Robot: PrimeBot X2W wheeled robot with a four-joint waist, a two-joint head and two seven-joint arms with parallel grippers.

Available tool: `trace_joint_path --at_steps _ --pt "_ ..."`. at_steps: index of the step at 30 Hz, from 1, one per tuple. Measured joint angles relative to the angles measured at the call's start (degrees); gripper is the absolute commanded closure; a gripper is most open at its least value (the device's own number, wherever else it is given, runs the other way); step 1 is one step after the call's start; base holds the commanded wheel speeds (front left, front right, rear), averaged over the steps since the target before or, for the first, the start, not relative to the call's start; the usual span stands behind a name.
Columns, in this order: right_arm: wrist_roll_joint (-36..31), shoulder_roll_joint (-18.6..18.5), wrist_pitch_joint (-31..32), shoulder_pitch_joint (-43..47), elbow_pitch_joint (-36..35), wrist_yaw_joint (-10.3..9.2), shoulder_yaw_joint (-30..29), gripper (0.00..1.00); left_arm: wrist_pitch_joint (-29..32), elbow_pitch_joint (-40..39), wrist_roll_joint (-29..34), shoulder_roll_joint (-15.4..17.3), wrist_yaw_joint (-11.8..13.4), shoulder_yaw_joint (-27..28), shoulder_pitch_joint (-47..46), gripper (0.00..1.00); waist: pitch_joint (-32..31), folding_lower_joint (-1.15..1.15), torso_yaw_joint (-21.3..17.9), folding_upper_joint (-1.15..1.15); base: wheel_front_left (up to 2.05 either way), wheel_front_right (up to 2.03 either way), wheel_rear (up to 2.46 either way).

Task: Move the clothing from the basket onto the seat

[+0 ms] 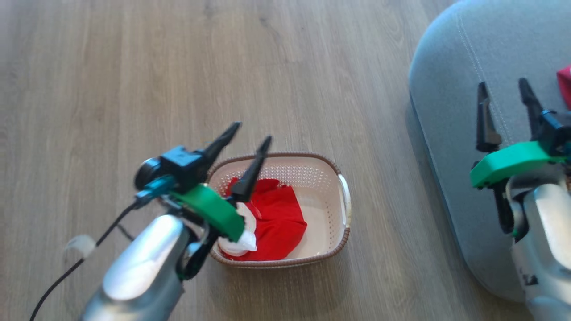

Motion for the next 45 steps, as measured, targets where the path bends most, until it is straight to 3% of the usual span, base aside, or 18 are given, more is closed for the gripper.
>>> trace_joint_path --at_steps 9,22,31,45 --pt "0.83 1.71 0.0 3.66 -2.14 0.0 1.71 0.0 0.0 -0.23 4.64 -0.49 2.77 17.14 9.01 0.0 -1.57 0.0 2.01 0.0 0.0 0.0 0.0" --pt "-0.59 5.15 0.0 9.29 -2.29 0.0 1.59 0.0 0.0 -1.18 13.01 -5.93 3.23 32.19 19.12 0.0 -3.68 0.0 2.76 0.0 0.0 0.0 0.0" --pt "-0.57 6.9 0.0 12.74 -2.31 0.0 1.58 0.0 0.0 -3.02 17.55 -8.54 3.13 37.58 23.27 0.0 -5.24 0.0 3.29 0.0 0.0 0.0 0.0" --pt "-0.57 8.69 0.0 15.81 -2.08 0.0 1.69 0.0 0.0 -4.59 20.45 -9.42 3.2 38.8 27.28 0.0 -6.21 0.0 4.16 0.0 0.0 0.0 0.0"
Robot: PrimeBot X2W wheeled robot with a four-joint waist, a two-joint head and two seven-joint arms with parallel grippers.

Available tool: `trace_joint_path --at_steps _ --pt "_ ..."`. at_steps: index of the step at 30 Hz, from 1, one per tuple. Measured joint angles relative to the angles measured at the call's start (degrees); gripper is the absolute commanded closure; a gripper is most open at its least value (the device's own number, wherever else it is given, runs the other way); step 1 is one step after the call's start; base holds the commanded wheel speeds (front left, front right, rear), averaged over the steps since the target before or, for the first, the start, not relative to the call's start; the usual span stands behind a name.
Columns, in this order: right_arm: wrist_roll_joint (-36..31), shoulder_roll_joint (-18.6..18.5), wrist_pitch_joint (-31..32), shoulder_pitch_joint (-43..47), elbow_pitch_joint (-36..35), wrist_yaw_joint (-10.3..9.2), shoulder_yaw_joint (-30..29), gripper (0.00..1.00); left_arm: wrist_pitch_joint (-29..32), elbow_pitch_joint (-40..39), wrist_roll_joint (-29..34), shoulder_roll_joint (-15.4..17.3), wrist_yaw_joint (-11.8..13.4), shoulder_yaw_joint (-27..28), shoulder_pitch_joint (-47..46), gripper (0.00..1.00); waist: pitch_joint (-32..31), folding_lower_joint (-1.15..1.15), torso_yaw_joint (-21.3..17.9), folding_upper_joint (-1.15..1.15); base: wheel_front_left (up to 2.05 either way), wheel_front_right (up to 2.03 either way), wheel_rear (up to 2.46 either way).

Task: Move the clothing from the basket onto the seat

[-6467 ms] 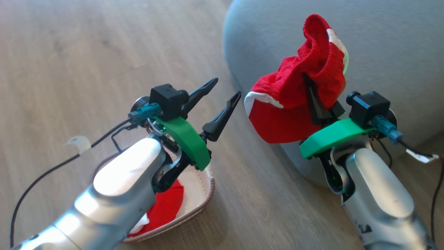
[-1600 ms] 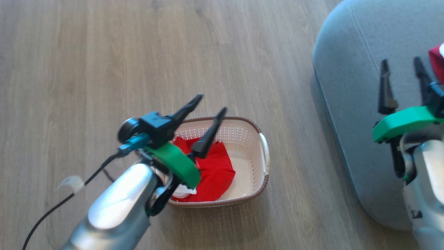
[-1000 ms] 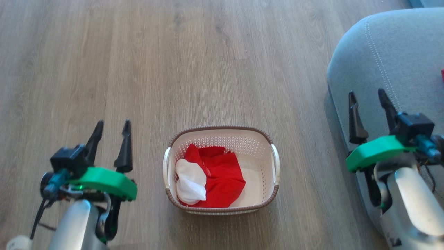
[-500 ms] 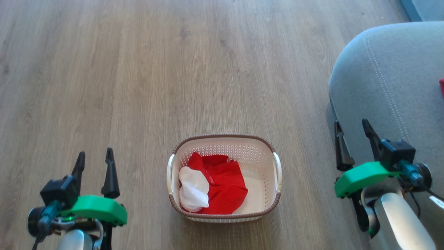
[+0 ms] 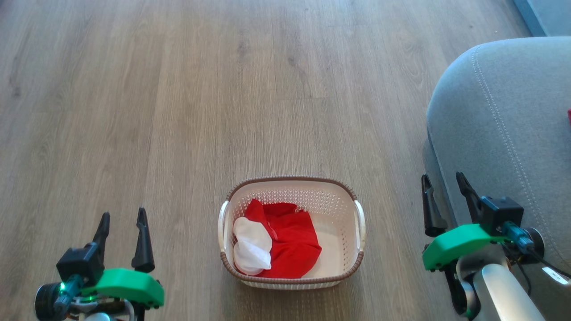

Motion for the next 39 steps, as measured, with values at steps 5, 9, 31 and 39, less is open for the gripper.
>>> trace_joint_path --at_steps 5,9,31,39 --pt "0.01 0.05 0.0 0.0 -0.04 0.0 0.0 0.0 0.0 -0.2 0.02 0.0 0.08 -0.18 0.03 0.0 0.21 0.0 -0.18 0.0 0.0 0.0 0.0" --pt "0.0 0.09 0.0 0.0 -0.14 0.0 -0.01 0.0 0.0 -0.47 0.02 -0.01 0.24 -0.59 0.03 0.0 0.42 0.0 -0.24 0.0 0.0 0.0 0.0" --pt "-0.81 0.78 0.0 -5.49 -4.92 0.0 0.14 0.0 0.0 4.02 -1.93 -0.04 -1.6 -6.89 -6.3 0.0 11.34 0.0 -1.54 0.0 0.0 0.0 0.0" --pt "-1.54 1.33 0.0 -12.39 -8.14 0.0 0.31 0.0 0.0 6.02 -1.6 -0.09 -2.07 -8.93 -13.45 0.0 20.74 0.02 -2.83 -0.01 0.0 0.0 0.0"
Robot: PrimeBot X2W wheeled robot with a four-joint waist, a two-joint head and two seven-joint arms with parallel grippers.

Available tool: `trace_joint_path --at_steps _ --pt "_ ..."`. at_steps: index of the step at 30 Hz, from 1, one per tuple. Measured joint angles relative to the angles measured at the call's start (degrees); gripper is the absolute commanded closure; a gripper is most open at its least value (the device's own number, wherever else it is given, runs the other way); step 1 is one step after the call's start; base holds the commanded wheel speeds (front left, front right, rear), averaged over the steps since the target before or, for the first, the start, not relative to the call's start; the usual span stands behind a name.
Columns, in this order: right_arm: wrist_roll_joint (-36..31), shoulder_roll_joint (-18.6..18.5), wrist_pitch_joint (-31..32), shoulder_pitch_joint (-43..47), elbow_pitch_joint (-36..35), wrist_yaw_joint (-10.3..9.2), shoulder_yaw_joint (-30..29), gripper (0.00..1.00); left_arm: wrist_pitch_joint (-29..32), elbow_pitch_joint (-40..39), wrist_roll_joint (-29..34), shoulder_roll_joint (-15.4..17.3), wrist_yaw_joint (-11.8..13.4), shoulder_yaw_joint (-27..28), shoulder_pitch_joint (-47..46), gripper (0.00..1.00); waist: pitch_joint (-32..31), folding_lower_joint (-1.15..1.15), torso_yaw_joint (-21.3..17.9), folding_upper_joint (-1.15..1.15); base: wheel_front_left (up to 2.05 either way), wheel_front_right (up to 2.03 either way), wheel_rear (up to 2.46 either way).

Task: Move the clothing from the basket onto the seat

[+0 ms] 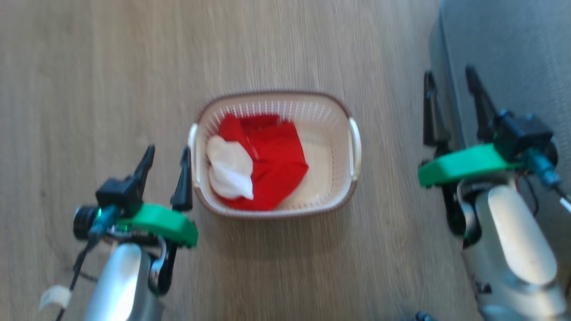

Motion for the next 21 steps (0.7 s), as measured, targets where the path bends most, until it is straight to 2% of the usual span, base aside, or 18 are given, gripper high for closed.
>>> trace_joint_path --at_steps 7,21 --pt "-0.49 0.19 0.0 -6.5 -1.7 0.0 1.72 0.0 0.0 3.69 2.27 -0.25 -1.04 -2.4 -10.32 0.0 10.22 0.01 -1.6 0.0 0.0 0.0 0.0" --pt "1.13 0.32 -0.01 -13.12 -4.16 0.0 2.82 0.0 0.0 14.11 7.33 -0.03 -2.05 -8.48 -25.45 0.0 25.01 0.0 -4.26 0.0 0.0 0.0 0.0"
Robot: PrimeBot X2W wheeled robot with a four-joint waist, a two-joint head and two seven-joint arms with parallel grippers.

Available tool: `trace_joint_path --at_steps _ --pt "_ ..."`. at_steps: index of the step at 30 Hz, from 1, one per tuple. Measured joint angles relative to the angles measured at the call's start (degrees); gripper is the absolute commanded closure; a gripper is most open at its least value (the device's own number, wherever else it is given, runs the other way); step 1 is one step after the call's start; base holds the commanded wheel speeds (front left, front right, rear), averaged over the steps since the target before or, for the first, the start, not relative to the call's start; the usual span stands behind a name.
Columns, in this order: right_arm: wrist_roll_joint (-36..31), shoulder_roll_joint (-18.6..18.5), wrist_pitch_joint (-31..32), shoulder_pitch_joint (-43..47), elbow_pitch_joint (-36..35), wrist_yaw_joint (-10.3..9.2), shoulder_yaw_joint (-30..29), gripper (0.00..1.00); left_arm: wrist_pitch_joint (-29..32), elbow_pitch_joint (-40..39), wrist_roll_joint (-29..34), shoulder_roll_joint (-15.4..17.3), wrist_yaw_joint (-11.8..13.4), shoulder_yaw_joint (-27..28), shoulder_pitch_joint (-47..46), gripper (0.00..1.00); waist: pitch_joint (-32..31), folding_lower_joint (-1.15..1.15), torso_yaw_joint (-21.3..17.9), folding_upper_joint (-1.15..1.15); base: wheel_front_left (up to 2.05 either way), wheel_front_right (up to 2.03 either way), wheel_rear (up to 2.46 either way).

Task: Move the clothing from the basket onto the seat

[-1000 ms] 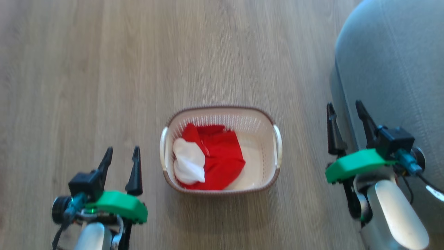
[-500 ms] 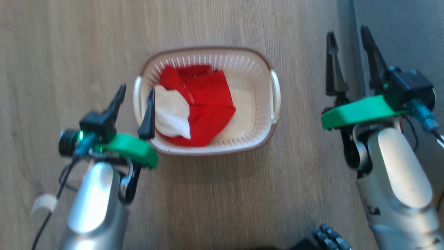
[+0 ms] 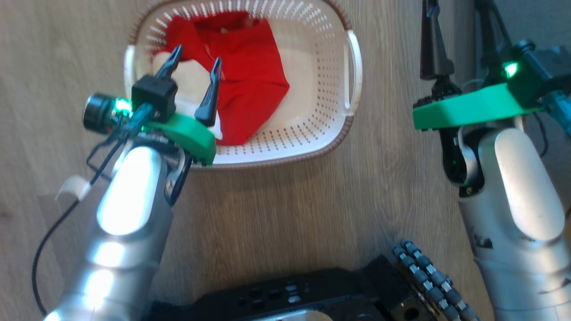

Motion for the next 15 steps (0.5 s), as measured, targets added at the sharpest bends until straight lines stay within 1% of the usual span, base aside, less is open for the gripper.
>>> trace_joint_path --at_steps 7,10,15 --pt "1.87 0.05 0.0 -2.27 -0.66 0.0 1.52 0.0 0.0 8.49 3.23 1.55 -0.01 -5.5 -7.22 0.0 4.82 0.0 -2.3 0.0 0.0 0.0 0.0" --pt "2.97 0.05 0.0 -2.27 -0.76 0.0 1.97 0.0 0.0 12.0 5.05 2.41 -0.01 -9.68 -10.23 0.0 5.86 -0.01 -3.81 0.0 0.0 0.0 0.0" --pt "5.14 0.1 0.0 -2.26 -1.02 0.0 2.79 0.0 -0.01 18.93 6.92 2.71 -0.01 -15.7 -15.98 0.0 7.34 -0.01 -6.24 0.0 0.0 0.0 0.0"
